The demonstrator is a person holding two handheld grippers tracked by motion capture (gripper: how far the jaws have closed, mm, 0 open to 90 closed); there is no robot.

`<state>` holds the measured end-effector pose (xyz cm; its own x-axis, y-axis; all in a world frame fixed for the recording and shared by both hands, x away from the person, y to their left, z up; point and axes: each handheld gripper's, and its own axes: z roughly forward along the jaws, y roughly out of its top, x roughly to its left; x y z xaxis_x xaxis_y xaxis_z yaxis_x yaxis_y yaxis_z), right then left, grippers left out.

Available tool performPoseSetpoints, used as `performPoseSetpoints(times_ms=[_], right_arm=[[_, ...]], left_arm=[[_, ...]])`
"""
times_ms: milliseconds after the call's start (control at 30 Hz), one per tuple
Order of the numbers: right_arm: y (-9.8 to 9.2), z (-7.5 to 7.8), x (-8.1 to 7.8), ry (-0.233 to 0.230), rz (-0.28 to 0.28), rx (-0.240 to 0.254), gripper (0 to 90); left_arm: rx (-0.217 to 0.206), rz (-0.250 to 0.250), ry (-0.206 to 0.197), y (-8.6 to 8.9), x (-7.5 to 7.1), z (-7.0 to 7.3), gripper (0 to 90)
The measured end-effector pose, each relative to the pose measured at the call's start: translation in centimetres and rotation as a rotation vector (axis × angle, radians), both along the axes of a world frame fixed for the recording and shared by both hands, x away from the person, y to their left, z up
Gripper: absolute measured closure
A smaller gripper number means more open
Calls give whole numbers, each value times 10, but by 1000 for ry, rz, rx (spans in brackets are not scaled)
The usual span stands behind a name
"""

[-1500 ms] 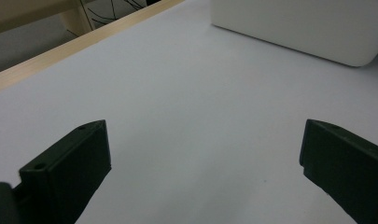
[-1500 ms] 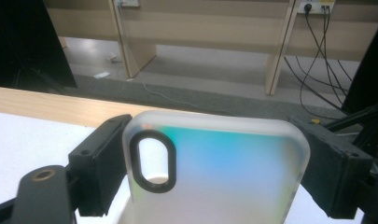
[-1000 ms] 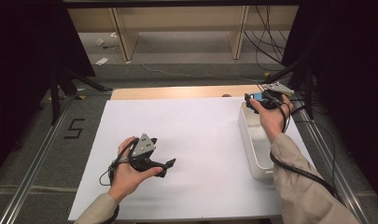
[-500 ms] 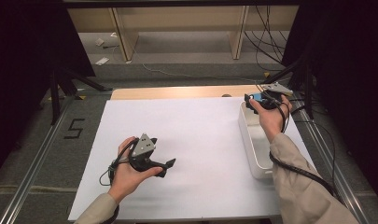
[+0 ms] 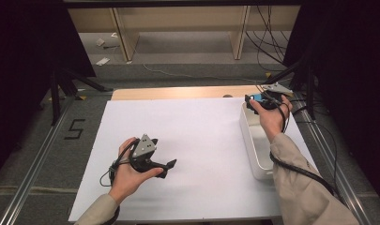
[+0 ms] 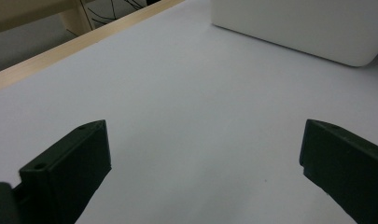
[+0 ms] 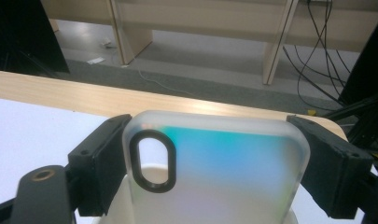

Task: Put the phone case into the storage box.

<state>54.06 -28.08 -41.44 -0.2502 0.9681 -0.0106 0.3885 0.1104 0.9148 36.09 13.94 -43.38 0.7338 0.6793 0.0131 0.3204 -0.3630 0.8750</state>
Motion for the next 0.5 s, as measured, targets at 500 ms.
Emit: performPoseSetpoints(times_ms=[500], right_arm=[[1,-4,11,-7,17,-8,174]], left_arm=[[-1,1,1,0,0,0,14]])
